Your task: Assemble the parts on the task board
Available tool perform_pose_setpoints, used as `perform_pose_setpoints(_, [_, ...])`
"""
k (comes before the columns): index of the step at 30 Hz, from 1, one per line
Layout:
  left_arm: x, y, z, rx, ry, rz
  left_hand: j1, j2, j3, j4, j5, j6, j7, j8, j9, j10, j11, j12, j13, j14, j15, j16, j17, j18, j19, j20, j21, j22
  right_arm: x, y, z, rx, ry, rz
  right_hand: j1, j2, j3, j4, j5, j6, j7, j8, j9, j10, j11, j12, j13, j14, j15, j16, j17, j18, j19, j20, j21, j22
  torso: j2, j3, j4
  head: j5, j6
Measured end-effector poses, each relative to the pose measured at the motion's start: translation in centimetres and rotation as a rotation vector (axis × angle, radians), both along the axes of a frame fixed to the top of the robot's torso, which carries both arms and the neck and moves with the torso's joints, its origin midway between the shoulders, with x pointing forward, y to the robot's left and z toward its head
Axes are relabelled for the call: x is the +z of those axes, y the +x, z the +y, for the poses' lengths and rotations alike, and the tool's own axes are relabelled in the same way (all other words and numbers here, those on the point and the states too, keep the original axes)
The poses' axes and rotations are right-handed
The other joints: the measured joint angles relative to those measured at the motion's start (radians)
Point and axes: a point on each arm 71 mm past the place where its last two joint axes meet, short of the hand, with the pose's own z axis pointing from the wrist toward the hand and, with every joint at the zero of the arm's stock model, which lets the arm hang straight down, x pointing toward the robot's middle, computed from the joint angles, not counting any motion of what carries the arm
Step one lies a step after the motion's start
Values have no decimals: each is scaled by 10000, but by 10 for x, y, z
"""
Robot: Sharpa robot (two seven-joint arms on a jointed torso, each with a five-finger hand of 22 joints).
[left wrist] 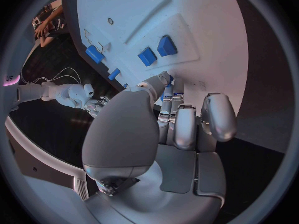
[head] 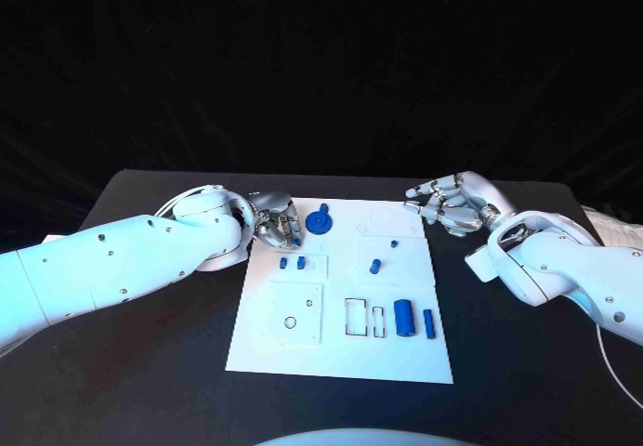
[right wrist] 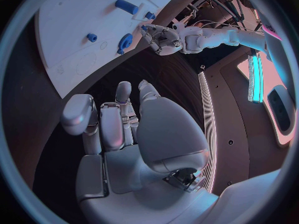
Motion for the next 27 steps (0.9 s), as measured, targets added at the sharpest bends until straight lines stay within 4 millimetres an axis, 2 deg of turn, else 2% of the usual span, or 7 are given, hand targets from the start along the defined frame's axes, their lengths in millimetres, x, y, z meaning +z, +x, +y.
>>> perform_pose_setpoints(6, [0,0,-1,-6,11,17,0,0,-31,-31,0,0,0,-1,2,0,0,-94,-1,0,0,0,0,2,0,0,32,27,0,0,0,8,2,3,0,0,-27,27,0,0,0,0,0,0,0,-28,-29,0,0,0,0,-1,0,0,0,0,1,-4,0,3,-3])
perform_pose_setpoints(8, [0,0,-1,2,15,23,-136,-48,-62,0,2,-74,74,-95,-29,-76,76,-235,-10,0,0,0,-31,9,0,0,32,44,0,0,0,9,2,4,0,0,-27,26,0,0,0,0,0,0,0,-28,-30,0,0,0,0,-1,0,0,0,0,0,-4,0,3,-12])
perform_pose_setpoints(10, [-1,0,-1,16,32,47,-269,-134,-132,75,3,-168,168,-195,-101,-177,176,-356,-39,0,0,0,-80,10,0,0,32,44,0,0,0,10,1,5,0,0,-27,27,0,0,0,0,0,0,0,-28,-29,0,0,0,0,0,0,0,0,0,0,-4,2,3,-17])
perform_pose_setpoints(14, [-3,0,0,53,88,117,-378,-244,-248,109,4,-422,276,-274,-217,-306,231,-498,-66,0,74,-48,-172,13,0,0,32,44,0,0,0,9,0,7,0,0,-27,26,0,0,0,0,0,0,0,-28,-29,0,0,0,0,0,0,0,0,-2,-4,-2,2,-1,-21])
perform_pose_setpoints(17, [-3,0,1,85,129,156,-478,-343,-347,154,4,-684,330,-288,-321,-413,337,-637,-86,-16,133,-48,-219,14,-1,74,32,38,0,0,0,5,-2,8,0,0,-26,26,0,0,0,0,0,0,0,-28,-45,0,0,-40,-24,0,0,0,0,-18,-4,1,2,-3,-21])
perform_pose_setpoints(24, [-4,0,2,124,177,177,-553,-419,-482,181,5,-862,393,-288,-440,-537,388,-751,-104,-36,181,-88,-318,17,0,144,-121,-34,0,0,0,-2,-7,15,0,0,-26,26,0,-1,-1,0,0,-97,15,-385,-301,0,0,-119,-77,-1,0,0,-53,-29,-2,1,-1,-3,-19])
perform_pose_setpoints(27, [-4,0,4,151,190,177,-620,-487,-643,194,5,-1259,427,-288,-578,-678,424,-811,-108,-2,217,-147,-423,19,-22,167,-281,-122,0,0,-1,-12,-16,27,121,46,-26,26,0,-2,-3,0,0,-127,-17,-742,-617,0,0,-271,-171,0,0,0,-119,-99,-3,1,-4,-14,-18])
